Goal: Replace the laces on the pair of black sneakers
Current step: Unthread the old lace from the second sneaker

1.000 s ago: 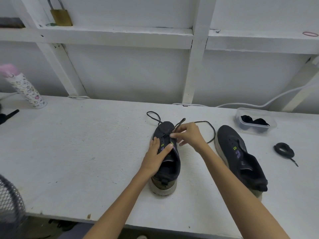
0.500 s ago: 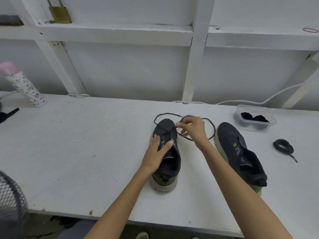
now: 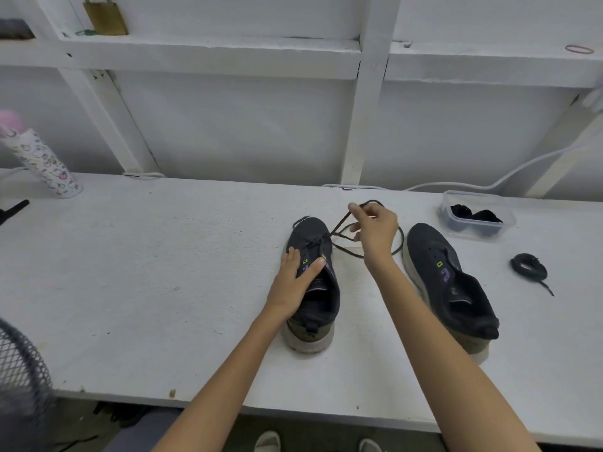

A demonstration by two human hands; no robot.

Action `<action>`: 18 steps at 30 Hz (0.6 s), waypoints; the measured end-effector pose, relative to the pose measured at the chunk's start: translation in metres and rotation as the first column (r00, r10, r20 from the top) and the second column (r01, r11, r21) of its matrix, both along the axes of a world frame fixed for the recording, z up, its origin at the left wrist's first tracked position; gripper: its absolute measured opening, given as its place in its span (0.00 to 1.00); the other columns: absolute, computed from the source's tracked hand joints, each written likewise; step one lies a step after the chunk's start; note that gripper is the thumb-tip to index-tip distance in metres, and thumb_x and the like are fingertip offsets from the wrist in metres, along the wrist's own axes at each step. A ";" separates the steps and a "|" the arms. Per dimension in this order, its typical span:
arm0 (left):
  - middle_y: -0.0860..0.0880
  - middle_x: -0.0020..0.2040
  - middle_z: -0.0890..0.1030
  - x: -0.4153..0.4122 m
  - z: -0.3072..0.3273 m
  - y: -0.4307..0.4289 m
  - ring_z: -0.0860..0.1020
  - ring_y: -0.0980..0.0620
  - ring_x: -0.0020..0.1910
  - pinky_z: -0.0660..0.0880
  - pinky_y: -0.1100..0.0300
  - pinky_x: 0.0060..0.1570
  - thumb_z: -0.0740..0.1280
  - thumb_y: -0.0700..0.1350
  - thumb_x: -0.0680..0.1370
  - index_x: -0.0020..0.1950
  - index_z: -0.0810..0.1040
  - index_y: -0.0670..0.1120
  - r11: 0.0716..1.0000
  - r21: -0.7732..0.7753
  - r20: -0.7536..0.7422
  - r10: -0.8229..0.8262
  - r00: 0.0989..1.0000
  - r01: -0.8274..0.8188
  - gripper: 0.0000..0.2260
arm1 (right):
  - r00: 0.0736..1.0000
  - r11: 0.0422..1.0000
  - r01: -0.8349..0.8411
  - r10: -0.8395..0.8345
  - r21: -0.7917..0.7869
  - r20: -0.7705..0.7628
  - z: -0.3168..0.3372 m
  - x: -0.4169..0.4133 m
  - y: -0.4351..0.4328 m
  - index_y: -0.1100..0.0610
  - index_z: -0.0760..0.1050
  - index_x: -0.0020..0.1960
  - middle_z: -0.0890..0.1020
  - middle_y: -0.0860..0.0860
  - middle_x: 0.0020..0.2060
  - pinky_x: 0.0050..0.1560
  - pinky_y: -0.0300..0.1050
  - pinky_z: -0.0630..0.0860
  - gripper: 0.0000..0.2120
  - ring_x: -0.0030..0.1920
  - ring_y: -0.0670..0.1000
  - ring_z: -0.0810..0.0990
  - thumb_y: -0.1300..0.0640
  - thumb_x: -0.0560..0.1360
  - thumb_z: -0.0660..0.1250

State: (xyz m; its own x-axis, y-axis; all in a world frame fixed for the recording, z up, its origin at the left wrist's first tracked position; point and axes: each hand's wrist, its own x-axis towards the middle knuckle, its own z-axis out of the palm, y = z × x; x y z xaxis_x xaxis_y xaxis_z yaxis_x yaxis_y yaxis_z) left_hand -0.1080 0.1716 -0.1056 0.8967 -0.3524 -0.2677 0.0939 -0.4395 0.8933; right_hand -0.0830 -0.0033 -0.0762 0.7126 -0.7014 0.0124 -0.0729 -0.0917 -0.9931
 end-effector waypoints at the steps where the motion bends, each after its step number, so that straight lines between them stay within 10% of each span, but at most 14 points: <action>1: 0.54 0.80 0.50 0.000 0.000 0.000 0.48 0.56 0.79 0.49 0.52 0.77 0.61 0.62 0.78 0.80 0.52 0.49 1.000 -0.002 -0.002 0.002 1.000 -0.002 0.36 | 1.000 0.999 0.011 -0.011 0.031 0.006 0.000 -0.001 0.002 0.62 0.77 0.37 0.78 0.53 0.29 0.27 0.44 0.71 0.12 0.27 0.51 0.76 0.56 0.74 0.73; 6: 0.54 0.80 0.50 0.000 0.001 -0.001 0.49 0.56 0.79 0.50 0.51 0.77 0.61 0.62 0.78 0.80 0.51 0.49 1.000 0.015 0.008 0.000 1.000 0.000 0.36 | 0.909 0.921 -0.361 0.313 -0.146 -0.277 -0.019 -0.013 0.018 0.61 0.81 0.37 0.82 0.53 0.30 0.27 0.42 0.72 0.11 0.28 0.50 0.78 0.53 0.70 0.77; 13: 0.54 0.80 0.50 0.001 -0.001 0.000 0.49 0.55 0.79 0.50 0.50 0.77 0.61 0.63 0.78 0.80 0.51 0.49 1.000 0.012 -0.001 -0.005 1.000 0.005 0.37 | 0.998 0.999 0.038 -0.040 0.026 0.054 0.003 -0.002 0.003 0.57 0.80 0.40 0.80 0.50 0.32 0.30 0.44 0.71 0.05 0.25 0.47 0.76 0.58 0.73 0.73; 18: 0.53 0.80 0.50 0.001 0.000 0.000 0.48 0.56 0.79 0.49 0.53 0.77 0.61 0.62 0.78 0.80 0.52 0.48 1.000 0.008 0.017 -0.003 1.000 0.003 0.36 | 0.930 0.937 -0.330 0.302 -0.113 -0.211 -0.021 -0.017 0.020 0.59 0.82 0.41 0.83 0.53 0.34 0.26 0.43 0.72 0.08 0.27 0.47 0.78 0.54 0.70 0.77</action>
State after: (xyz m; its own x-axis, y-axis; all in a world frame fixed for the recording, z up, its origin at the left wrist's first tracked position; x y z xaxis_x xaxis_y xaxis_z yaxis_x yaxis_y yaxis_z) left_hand -0.1069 0.1712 -0.1057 0.9002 -0.3530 -0.2552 0.0774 -0.4470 0.8912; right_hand -0.1005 0.0167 -0.0970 0.8959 -0.4403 -0.0596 -0.2006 -0.2812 -0.9385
